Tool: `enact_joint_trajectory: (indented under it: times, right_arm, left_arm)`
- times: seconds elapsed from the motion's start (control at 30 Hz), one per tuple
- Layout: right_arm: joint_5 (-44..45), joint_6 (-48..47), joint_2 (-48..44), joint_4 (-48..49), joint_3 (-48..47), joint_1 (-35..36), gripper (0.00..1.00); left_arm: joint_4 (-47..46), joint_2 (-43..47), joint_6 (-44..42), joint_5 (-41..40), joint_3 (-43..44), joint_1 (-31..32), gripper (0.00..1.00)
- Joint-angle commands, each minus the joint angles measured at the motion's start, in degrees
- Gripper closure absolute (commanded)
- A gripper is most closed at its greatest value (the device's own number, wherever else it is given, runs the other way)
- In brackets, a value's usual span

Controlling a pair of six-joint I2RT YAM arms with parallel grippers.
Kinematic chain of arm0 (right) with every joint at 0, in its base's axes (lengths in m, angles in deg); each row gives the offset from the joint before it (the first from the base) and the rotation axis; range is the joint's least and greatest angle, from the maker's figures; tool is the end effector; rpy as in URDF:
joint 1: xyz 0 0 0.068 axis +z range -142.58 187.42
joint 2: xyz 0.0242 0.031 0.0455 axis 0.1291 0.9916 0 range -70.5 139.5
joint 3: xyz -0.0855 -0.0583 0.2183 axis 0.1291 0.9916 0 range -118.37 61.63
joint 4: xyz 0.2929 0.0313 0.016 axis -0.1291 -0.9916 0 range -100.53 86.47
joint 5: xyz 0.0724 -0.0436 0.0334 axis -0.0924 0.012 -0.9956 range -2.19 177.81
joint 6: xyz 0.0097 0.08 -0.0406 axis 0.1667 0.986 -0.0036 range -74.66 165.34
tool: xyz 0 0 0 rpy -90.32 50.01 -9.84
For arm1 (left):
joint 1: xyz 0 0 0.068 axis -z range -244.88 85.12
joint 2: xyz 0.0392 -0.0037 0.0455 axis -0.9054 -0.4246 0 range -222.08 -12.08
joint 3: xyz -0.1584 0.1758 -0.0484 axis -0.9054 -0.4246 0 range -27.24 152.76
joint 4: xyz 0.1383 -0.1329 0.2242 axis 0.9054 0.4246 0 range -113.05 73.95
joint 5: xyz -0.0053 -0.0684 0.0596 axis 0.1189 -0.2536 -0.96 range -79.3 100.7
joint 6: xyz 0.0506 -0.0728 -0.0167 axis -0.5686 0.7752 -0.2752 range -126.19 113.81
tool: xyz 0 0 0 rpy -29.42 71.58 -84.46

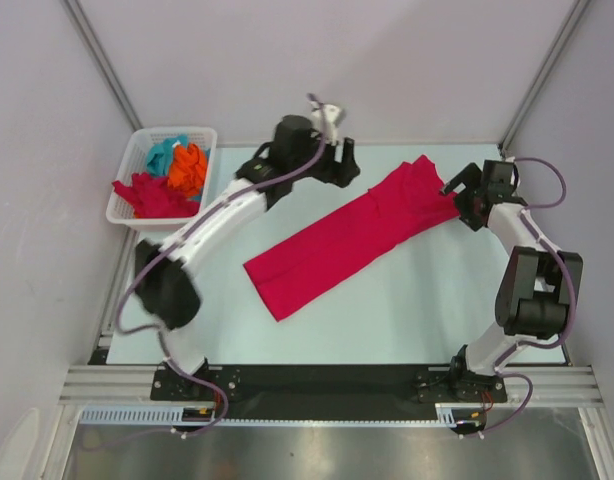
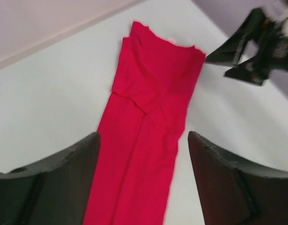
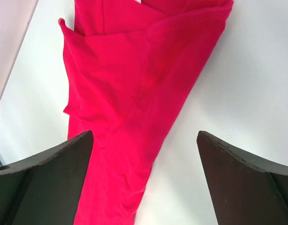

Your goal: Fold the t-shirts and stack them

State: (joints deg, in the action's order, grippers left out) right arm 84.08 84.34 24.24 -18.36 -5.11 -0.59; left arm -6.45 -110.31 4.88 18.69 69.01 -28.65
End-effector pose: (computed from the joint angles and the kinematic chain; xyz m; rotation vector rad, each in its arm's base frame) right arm 0.4248 -0.0545 0.1605 0.9036 2.1609 0.3467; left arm 0.3818 -0.2935 0.3439 0.5201 1.8818 -0.6868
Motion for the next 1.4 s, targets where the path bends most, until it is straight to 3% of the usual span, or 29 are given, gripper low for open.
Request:
enact_joint_trajectory:
  times: [0.0,0.07,0.2,0.27,0.4,0.57,0.73,0.9,1.03,1.2,1.37]
  right_arm:
    - [-2.2,0.6,-1.0,5.2,1.2,1.2,0.0]
    - [-0.9,-1.3,3.2,0.7,-4.6,2.6,0.0]
    - [3.5,-2.2,10.7,-4.6,-13.3,5.6,0.0]
    - [3.6,-1.7,14.4,-5.6,-16.1,6.0,0.0]
    - [7.6,-1.6,21.8,-8.7,-23.2,6.2,0.0]
    - [11.1,-2.9,29.3,-15.1,-32.2,7.1,0.0]
    - [11.6,-3.0,35.1,-16.6,-37.8,7.8,0.0]
    - [11.9,-3.5,40.5,-19.5,-44.4,10.1,0.0]
    - [12.3,-3.8,45.1,-21.6,-48.6,11.6,0.0]
    - [10.8,-3.0,47.9,-20.6,-51.8,13.5,0.0]
    - [9.6,-3.6,55.5,-25.5,-69.3,17.8,0.0]
  left_arm:
    - [21.1,-20.2,-11.4,6.8,23.2,-0.1,0.23]
    - [25.4,-22.4,-11.4,4.9,24.6,0.0,0.16]
    - [22.4,-12.6,-14.8,-3.5,3.9,-0.5,0.03]
    - [22.3,-9.2,-17.7,-3.8,-2.4,-1.8,0.0]
    - [20.1,-2.6,-24.9,-2.1,-17.9,-2.4,0.0]
    - [13.7,-4.1,-23.2,-5.6,-25.3,-2.5,0.0]
    - [13.3,-8.8,-17.5,-4.2,-26.2,-2.4,0.0]
    - [11.6,-9.5,-10.4,-4.9,-32.6,-1.8,0.01]
    - [14.1,-7.0,-5.1,-10.5,-37.4,1.9,0.01]
    - [15.0,-2.4,6.3,-9.2,-44.2,6.7,0.02]
    - [15.2,1.2,15.3,-4.4,-45.5,12.8,0.02]
